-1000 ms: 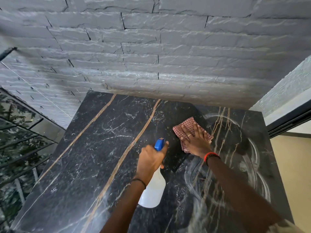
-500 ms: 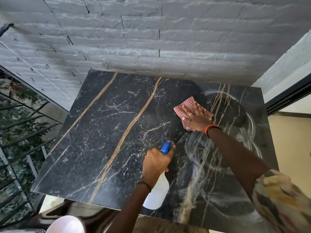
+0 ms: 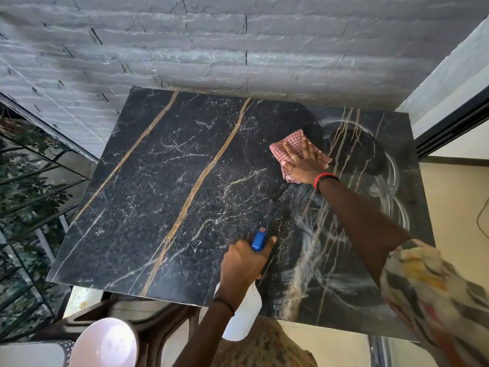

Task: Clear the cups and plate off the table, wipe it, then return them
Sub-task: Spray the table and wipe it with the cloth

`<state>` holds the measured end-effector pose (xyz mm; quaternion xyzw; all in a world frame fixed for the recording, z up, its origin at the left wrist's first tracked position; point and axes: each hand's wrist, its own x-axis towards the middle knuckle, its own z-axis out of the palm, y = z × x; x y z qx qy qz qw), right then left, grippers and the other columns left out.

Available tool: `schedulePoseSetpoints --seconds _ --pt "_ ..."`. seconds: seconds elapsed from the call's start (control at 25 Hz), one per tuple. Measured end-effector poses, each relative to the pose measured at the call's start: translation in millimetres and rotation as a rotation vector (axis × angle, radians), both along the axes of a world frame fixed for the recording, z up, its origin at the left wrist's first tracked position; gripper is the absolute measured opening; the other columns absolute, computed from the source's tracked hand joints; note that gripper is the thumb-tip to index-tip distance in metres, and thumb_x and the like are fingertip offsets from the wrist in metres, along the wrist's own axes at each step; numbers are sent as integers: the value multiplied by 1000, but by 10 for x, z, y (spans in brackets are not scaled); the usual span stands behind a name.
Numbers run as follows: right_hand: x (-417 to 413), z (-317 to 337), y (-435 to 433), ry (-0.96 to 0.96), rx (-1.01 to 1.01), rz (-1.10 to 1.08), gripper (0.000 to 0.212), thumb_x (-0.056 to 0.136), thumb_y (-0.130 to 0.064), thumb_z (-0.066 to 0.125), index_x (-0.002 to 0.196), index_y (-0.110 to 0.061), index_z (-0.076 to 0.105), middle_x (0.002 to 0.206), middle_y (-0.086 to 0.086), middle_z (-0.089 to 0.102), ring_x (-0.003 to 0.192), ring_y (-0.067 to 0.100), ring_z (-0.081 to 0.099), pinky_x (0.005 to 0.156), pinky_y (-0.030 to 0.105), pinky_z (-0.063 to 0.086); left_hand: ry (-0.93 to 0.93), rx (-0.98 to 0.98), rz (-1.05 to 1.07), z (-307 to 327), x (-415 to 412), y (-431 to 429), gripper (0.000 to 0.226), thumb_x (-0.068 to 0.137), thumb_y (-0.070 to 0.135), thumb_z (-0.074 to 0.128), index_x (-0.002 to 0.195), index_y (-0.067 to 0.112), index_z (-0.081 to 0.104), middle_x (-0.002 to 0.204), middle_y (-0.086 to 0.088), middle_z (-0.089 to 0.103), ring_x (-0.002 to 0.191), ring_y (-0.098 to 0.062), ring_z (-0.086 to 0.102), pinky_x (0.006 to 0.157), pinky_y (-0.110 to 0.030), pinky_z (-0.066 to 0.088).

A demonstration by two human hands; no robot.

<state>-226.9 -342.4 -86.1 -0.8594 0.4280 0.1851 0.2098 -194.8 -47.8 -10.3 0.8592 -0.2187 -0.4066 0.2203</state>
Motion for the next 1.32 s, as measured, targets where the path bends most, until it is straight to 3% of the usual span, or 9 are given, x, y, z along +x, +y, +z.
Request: schedulePoseSetpoints --seconds 0.24,0.44,0.64,0.72,0.84,1.0,1.2,1.32 --pt "92 -138 893 -71 -140 182 61 96 -63 19 148 -44 -5 158 15 -18 146 35 -11 114 55 -9 47 -34 50 9 80 110 50 87 64 52 79 14 54 61 -8 70 52 -15 67 57 -24 45" --pt "-498 -274 1666 -146 -249 282 59 94 -58 14 150 -42 2 160 15 -5 148 31 -3 117 50 -5 27 -52 60 -5 106 146 44 88 60 53 72 18 51 63 -9 70 56 -20 68 73 -33 56" --pt "-1057 -236 1391 -99 -244 283 58 91 -66 1 142 -50 -20 155 11 -23 145 30 -16 114 48 -13 94 -67 47 -16 76 262 45 88 60 53 79 16 54 63 -8 69 41 -10 61 59 -24 52" --pt "-918 -213 1192 -83 -226 217 59 91 -65 4 143 -49 -18 155 10 -25 145 29 -18 113 47 -16 95 -58 63 -31 67 330 48 88 61 53 81 14 56 64 -9 69 42 -11 62 55 -20 48" --pt "-437 -212 1079 -98 -225 99 58 96 -59 19 148 -45 -3 159 10 -17 147 29 -12 116 50 -10 98 -62 93 -73 84 428 52 87 61 54 87 9 59 66 -11 70 46 -14 64 60 -25 52" --pt "-48 -245 1443 -123 -216 245 57 98 -54 22 148 -46 -4 159 11 -16 147 29 -13 115 50 -12 63 -61 104 -86 92 500 53 86 62 55 85 8 58 65 -10 70 50 -18 67 67 -31 55" --pt "-632 -274 1915 -193 -263 386 58 95 -59 15 149 -44 3 161 12 -3 148 28 -2 118 49 -1 54 -68 74 -104 13 509 46 87 58 57 79 13 55 71 -14 71 63 -26 70 78 -41 58" --pt "-1084 -249 1866 -154 -266 363 59 94 -62 11 147 -46 -8 160 11 -10 148 28 -7 118 48 -5 76 -82 67 -83 -92 506 46 86 60 58 80 15 54 73 -13 70 65 -27 71 76 -41 59"
